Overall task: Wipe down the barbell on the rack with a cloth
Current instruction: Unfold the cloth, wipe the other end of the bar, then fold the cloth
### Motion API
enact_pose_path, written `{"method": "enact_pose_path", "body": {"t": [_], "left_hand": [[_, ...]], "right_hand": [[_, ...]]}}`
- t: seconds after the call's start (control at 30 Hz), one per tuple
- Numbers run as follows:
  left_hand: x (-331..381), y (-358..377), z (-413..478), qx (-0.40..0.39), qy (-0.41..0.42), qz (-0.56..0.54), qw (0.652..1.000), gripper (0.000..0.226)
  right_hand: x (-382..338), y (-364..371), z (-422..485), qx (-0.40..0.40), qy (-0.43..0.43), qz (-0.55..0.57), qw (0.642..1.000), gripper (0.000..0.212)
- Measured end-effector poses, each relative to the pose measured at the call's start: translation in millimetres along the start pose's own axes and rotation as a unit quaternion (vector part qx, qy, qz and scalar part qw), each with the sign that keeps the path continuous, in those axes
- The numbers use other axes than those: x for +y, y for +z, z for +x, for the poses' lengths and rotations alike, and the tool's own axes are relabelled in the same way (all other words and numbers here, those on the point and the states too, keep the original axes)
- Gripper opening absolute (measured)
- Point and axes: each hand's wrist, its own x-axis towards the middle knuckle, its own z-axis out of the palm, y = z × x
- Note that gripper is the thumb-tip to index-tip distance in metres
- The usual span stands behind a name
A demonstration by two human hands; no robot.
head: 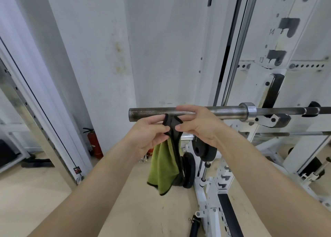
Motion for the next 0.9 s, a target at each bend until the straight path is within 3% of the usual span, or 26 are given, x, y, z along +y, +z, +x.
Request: {"method": "enact_pose_path", "body": {"t": [0.5, 0.63, 0.8, 0.9], "left_hand": [[-16.3, 2.5, 7.1, 0.081, 0.001, -0.058, 0.995, 0.013], [-16.9, 3.5, 5.2, 0.085, -0.009, -0.100, 0.991, 0.013], [-17.0, -2.5, 4.1, 0.100, -0.057, -0.202, 0.973, 0.019], [-17.7, -5.2, 0.6, 0.090, -0.070, -0.232, 0.966, 0.016]], "right_hand": [[29.3, 16.8, 12.4, 0.068, -0.012, 0.060, 0.996, 0.047], [30.5, 16.1, 14.8, 0.061, -0.016, 0.011, 0.998, 0.048], [27.6, 13.0, 10.8, -0.012, -0.059, -0.105, 0.993, 0.071], [26.4, 16.6, 11.4, 0.002, -0.085, -0.154, 0.984, 0.069]]}}
